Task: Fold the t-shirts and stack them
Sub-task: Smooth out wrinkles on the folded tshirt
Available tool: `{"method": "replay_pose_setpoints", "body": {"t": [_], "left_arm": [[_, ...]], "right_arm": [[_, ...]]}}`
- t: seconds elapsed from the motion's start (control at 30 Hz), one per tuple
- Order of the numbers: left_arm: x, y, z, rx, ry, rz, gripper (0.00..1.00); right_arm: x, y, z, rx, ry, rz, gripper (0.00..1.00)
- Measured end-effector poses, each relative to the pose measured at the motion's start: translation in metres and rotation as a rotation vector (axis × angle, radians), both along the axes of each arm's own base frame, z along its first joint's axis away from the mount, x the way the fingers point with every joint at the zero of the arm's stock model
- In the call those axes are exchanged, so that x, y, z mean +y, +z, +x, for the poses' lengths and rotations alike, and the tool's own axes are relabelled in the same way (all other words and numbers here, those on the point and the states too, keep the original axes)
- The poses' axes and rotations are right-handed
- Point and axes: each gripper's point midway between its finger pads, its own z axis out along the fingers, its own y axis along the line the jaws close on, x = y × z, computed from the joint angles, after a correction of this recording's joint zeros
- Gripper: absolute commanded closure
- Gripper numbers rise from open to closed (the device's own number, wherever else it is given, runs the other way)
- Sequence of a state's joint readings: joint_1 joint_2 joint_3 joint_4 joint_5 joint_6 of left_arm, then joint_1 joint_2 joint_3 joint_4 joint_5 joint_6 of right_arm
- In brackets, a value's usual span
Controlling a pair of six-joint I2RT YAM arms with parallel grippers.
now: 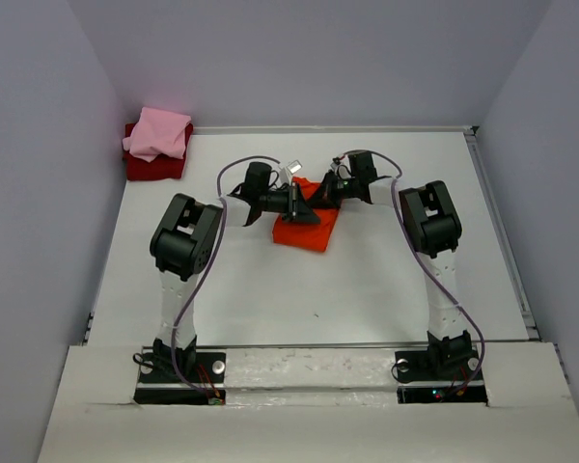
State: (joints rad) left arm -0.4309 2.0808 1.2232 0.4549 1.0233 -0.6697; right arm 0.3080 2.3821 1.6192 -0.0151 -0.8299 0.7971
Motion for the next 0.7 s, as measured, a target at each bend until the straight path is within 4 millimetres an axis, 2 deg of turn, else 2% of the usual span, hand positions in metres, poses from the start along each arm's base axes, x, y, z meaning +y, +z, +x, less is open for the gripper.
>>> {"method": "replay_pose_setpoints", "body": {"t": [0.2,0.47,0.7], "left_arm": [[0.001,-0.021,-0.010,0.040,-0.029,0.004,1.00],[0.002,-0.057,-0.037,0.118,-0.089,0.000,1.00],[0.002,-0.064,-0.047,0.143,-0.135,-0.044,1.00]], "right_arm": [[0.000,0.000,0.000,-0.008,0.003,0.002,1.00],[0.000,0.001,0.001,-0.008,0.003,0.002,1.00],[0.000,0.002,0.001,-0.004,0.003,0.000,1.00]]}}
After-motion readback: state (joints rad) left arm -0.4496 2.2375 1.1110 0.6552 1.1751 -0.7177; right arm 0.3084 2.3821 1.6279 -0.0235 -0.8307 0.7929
